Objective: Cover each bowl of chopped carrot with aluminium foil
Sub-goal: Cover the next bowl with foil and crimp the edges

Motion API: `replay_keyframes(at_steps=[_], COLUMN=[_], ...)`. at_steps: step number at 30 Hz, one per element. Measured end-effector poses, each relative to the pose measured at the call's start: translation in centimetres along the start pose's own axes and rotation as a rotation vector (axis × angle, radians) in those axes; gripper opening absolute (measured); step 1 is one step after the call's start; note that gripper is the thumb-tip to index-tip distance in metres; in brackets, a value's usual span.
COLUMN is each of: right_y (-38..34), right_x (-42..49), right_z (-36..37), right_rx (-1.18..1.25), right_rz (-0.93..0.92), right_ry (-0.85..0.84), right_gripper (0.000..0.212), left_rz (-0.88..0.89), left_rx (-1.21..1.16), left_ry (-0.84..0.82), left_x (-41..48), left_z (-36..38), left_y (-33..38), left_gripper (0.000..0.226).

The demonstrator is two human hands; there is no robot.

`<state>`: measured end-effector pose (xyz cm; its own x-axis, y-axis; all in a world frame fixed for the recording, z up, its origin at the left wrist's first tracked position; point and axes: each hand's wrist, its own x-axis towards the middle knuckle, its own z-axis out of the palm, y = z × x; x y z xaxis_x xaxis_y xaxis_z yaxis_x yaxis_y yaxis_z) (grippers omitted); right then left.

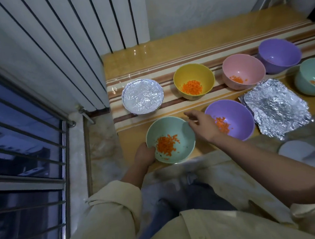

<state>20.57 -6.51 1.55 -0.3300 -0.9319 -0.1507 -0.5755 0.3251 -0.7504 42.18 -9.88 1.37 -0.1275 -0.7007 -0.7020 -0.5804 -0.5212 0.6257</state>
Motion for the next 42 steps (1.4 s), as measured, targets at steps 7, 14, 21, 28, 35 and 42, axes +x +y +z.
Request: replay_keyframes(at_steps=[7, 14, 21, 28, 35, 42], right_y=[6.0, 12.2, 13.2, 18.1, 18.8, 16.0], right_x=[-0.9, -1.3, 0.5, 1.6, 1.5, 0.8], right_z=[-7.3, -12.3, -13.7, -15.5, -16.1, -19.1], right_rx=[-0.157, -0.222, 0.062, -0.492, -0.541, -0.332], right_rz=[0.099, 0.502, 0.338, 0.465, 0.287, -0.005], right_ry=[0.434, 0.005, -0.149, -0.337, -0.072, 0.489], right_gripper=[0.042, 0.029, 0.019, 0.052, 0.051, 0.051], left_rz=[0.38, 0.571, 0.338, 0.213, 0.224, 0.242], left_rx=[0.42, 0.328, 0.502, 0.508, 0.513, 0.524], left_ry=[0.52, 0.216, 0.135, 0.195, 0.248, 0.258], left_x=[-1.4, -1.8, -0.8, -0.6, -0.7, -0.3], left_z=[3.4, 11.0, 17.3, 18.8, 19.2, 19.0], left_y=[1.9, 7.2, 9.7, 9.8, 10.3, 10.3], left_gripper=[0.039, 0.034, 0.045, 0.043, 0.04, 0.039])
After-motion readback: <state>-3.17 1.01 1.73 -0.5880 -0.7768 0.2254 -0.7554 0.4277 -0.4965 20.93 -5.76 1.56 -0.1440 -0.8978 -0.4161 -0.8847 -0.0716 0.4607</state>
